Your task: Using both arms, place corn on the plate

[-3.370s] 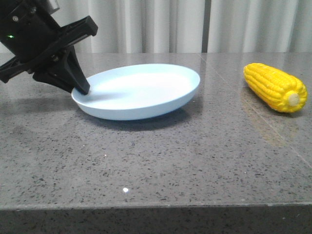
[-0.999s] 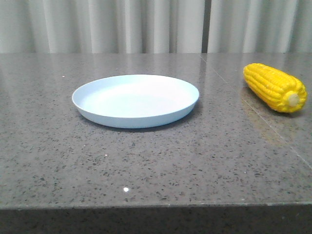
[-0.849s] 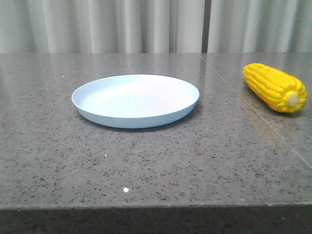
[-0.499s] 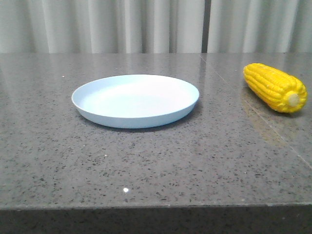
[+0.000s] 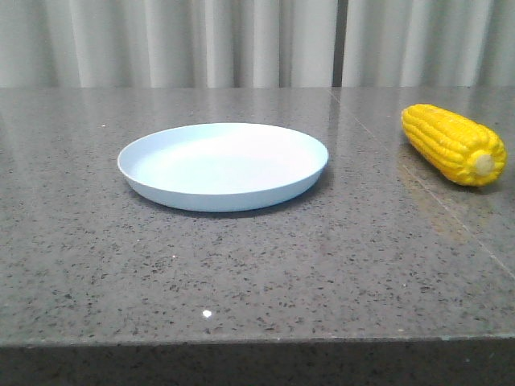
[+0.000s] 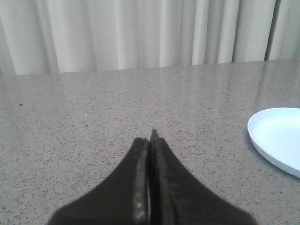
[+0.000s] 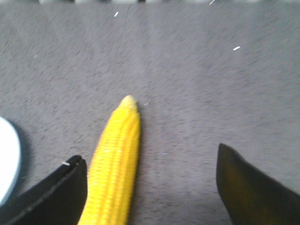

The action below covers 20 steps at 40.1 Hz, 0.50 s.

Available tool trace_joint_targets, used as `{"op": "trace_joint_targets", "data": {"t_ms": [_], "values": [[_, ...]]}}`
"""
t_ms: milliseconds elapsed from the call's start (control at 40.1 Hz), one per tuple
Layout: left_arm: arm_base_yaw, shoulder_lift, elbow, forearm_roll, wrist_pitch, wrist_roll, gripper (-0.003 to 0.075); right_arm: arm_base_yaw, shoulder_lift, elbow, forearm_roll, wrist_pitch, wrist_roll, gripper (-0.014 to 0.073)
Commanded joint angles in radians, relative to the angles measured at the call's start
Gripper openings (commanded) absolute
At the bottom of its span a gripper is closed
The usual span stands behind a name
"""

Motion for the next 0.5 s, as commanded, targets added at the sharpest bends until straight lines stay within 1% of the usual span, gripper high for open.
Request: {"op": "trace_joint_targets", "data": {"t_ms": [0, 175, 325, 474], "values": [[-0.006, 0.015, -0.028, 0.003, -0.096, -0.003, -0.002, 0.035, 0.088, -0.084, 0.054, -0.01, -0.008, 0.0591], [-0.006, 0.015, -0.028, 0.003, -0.096, -0.003, -0.002, 0.045, 0.252, -0.184, 0.136, 0.08, -0.007, 0.0591], [-0.006, 0.015, -0.028, 0.003, -0.097, -0.003, -0.002, 0.045, 0.371, -0.266, 0.139, 0.156, -0.006, 0.0591], [-0.006, 0.015, -0.028, 0.003, -0.097, -0.003, -0.002, 0.045, 0.465, -0.306, 0.14, 0.196, -0.006, 0.0591]]}}
